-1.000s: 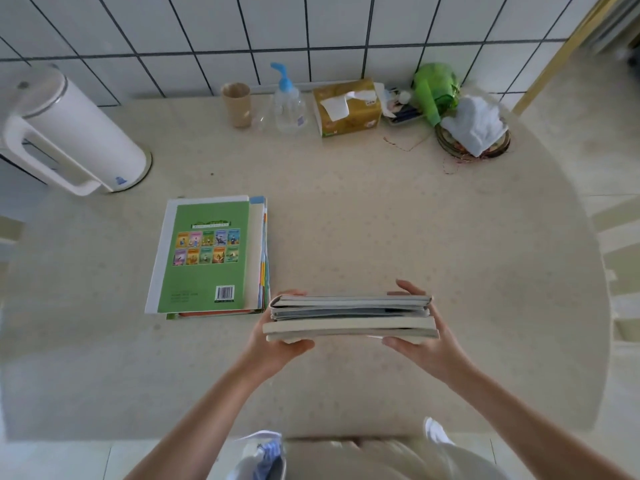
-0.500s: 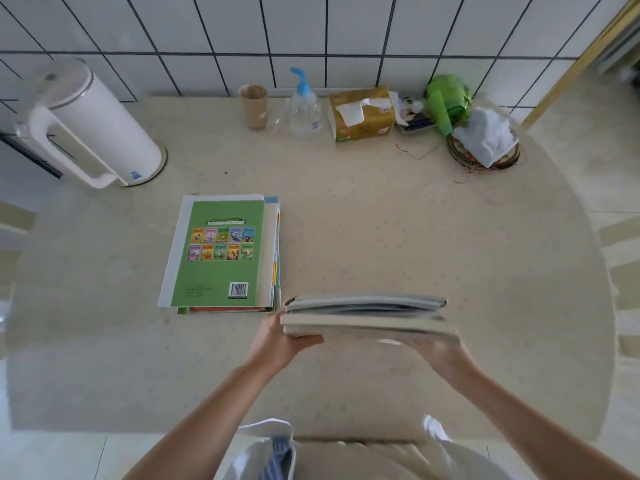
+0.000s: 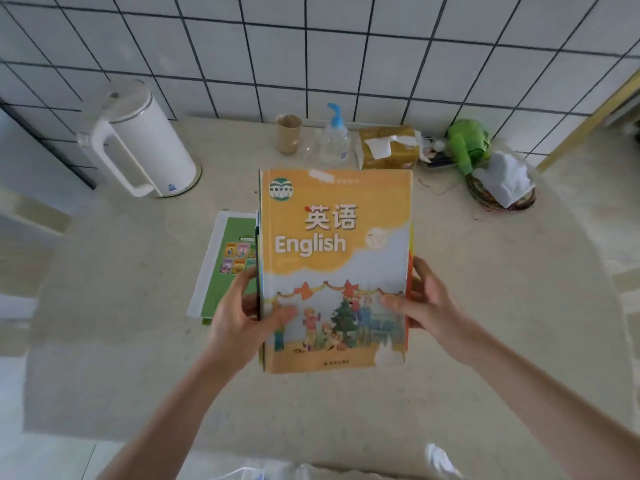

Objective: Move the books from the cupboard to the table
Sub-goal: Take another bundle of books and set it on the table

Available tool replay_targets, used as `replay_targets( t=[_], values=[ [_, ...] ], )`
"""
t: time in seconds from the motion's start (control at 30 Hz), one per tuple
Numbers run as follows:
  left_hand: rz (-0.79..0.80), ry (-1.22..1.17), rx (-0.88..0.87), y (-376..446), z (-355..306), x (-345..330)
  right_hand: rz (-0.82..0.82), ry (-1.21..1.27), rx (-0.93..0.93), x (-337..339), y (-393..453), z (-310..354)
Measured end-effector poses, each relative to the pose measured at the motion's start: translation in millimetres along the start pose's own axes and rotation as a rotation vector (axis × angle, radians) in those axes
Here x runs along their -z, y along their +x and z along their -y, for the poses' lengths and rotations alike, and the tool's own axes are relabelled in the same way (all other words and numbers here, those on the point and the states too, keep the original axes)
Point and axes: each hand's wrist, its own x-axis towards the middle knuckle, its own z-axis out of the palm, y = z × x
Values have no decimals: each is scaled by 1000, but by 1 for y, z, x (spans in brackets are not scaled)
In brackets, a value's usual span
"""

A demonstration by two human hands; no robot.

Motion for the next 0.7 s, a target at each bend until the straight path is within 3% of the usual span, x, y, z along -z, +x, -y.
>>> replay_targets(
  t=[0.13, 0.37, 0.7],
  values=[
    [-51, -75, -6, 14, -15, 31, -43, -26, -118, -40, 32, 22],
    [-158, 35, 118, 64, 9, 84, -56, -42, -380, -106, 87, 44],
    [-155, 136, 185, 106, 24, 102, -96, -19, -451, -129, 128, 40]
  ],
)
